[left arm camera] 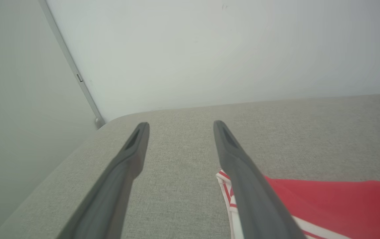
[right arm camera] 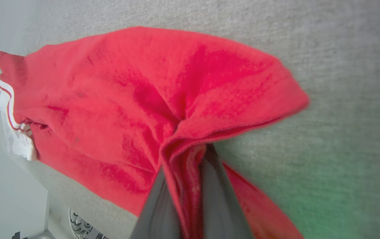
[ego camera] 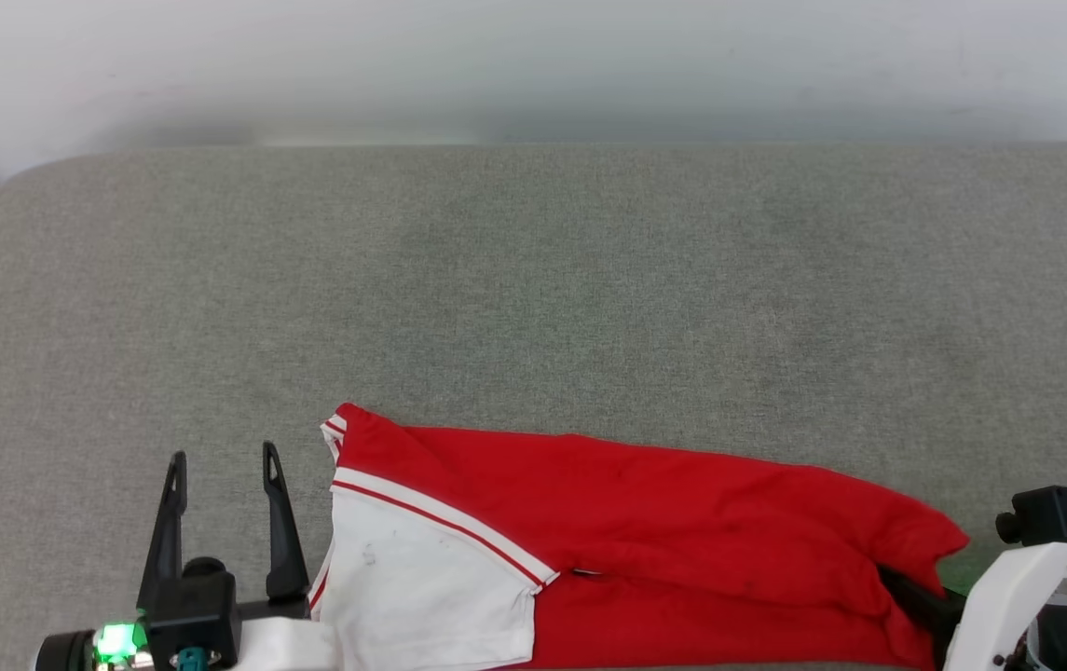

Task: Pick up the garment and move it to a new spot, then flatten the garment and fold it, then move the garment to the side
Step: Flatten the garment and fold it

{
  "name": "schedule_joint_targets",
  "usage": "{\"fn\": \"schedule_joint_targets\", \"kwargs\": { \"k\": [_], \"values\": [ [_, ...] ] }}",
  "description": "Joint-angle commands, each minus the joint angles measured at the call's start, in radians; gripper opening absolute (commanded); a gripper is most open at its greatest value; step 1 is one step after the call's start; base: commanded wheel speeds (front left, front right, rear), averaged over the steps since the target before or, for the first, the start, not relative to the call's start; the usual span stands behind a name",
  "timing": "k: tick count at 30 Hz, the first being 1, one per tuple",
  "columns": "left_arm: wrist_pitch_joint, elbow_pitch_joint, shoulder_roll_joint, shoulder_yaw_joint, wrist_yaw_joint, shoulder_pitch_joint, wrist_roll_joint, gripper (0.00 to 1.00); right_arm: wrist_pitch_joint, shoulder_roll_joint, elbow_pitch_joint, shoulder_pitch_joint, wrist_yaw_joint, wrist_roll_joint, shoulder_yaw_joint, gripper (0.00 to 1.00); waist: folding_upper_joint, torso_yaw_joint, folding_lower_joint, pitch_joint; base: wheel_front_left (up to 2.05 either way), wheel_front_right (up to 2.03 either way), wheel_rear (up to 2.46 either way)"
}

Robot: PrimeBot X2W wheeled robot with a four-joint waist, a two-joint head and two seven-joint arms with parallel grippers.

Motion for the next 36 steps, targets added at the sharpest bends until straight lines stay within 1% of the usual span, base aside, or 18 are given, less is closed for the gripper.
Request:
{"fn": "schedule_joint_targets", "kwargs": {
  "k": [1,4,5,12,14,17,20,23,25,27,28,29,32,36],
  "values": [
    [-0.005,0.003,-0.008,0.009,-0.009,0.016,0.009,1.0,0.009,-0.01,0.003,0.001,-0.001,-0.003,0.008,0.0,0.0,-0.003,-0.0001,-0.007,0.0,0.0,0.0],
    [-0.005,0.014,-0.029,0.036,-0.035,0.035,0.027,1.0,0.009,-0.051,-0.002,-0.008,-0.001,-0.008,-0.014,0.0,0.0,-0.005,-0.0001,-0.019,0.0,0.0,0.0],
    [-0.005,0.024,-0.043,0.049,-0.066,0.048,0.046,1.0,0.025,-0.101,-0.002,-0.009,-0.001,-0.014,-0.034,0.0,0.0,-0.004,-0.0001,-0.028,0.0,0.0,0.0],
    [-0.005,0.027,-0.064,0.071,-0.111,0.066,0.075,1.0,0.087,-0.224,0.033,-0.01,-0.001,-0.04,-0.097,0.0,0.0,-0.009,-0.0001,-0.042,0.0,0.0,0.0],
    [-0.005,0.027,-0.069,0.075,-0.125,0.067,0.08,1.0,0.113,-0.249,0.044,-0.01,-0.001,-0.054,-0.106,0.0,0.0,-0.012,-0.0001,-0.044,0.0,0.0,0.0],
    [-0.005,0.033,-0.077,0.08,-0.139,0.066,0.088,1.0,0.153,-0.267,0.028,-0.013,-0.001,-0.065,-0.11,0.0,0.0,-0.013,-0.0001,-0.048,0.0,0.0,0.0],
    [-0.005,0.037,-0.084,0.086,-0.15,0.066,0.094,1.0,0.202,-0.272,-0.037,-0.003,0.0,-0.05,-0.104,0.0,0.0,-0.013,-0.0001,-0.054,0.0,0.0,0.0],
    [-0.005,0.033,-0.089,0.092,-0.16,0.069,0.094,1.0,0.24,-0.254,-0.143,0.012,0.0,-0.019,-0.103,0.0,0.0,-0.014,-0.0001,-0.056,0.0,0.0,0.0],
    [-0.005,0.03,-0.092,0.097,-0.166,0.067,0.094,1.0,0.257,-0.251,-0.217,0.01,0.0,-0.03,-0.093,0.0,0.0,-0.014,-0.0001,-0.054,0.0,0.0,0.0],
    [-0.005,0.03,-0.096,0.101,-0.173,0.061,0.096,1.0,0.276,-0.234,-0.284,-0.005,0.0,-0.043,-0.08,0.0,0.0,-0.012,-0.0001,-0.05,0.0,0.0,0.0],
    [-0.005,0.03,-0.096,0.101,-0.173,0.061,0.096,1.0,0.276,-0.234,-0.284,-0.005,0.0,-0.043,-0.08,0.0,0.0,-0.012,-0.0001,-0.05,0.0,0.0,0.0],
    [-0.005,0.03,-0.098,0.102,-0.178,0.056,0.098,1.0,0.288,-0.227,-0.316,-0.018,0.0,-0.053,-0.071,0.0,0.0,-0.011,-0.0001,-0.048,0.0,0.0,0.0],
    [-0.005,0.033,-0.105,0.107,-0.188,0.041,0.101,1.0,0.321,-0.191,-0.392,-0.062,0.0,-0.092,-0.035,0.0,0.0,-0.005,-0.0001,-0.04,0.0,0.0,0.0],
    [-0.005,0.038,-0.113,0.11,-0.198,0.019,0.105,1.0,0.374,-0.138,-0.433,-0.157,0.0,-0.144,0.053,0.0,0.0,0.005,-0.0001,-0.025,0.0,0.0,0.0]
  ]
}}
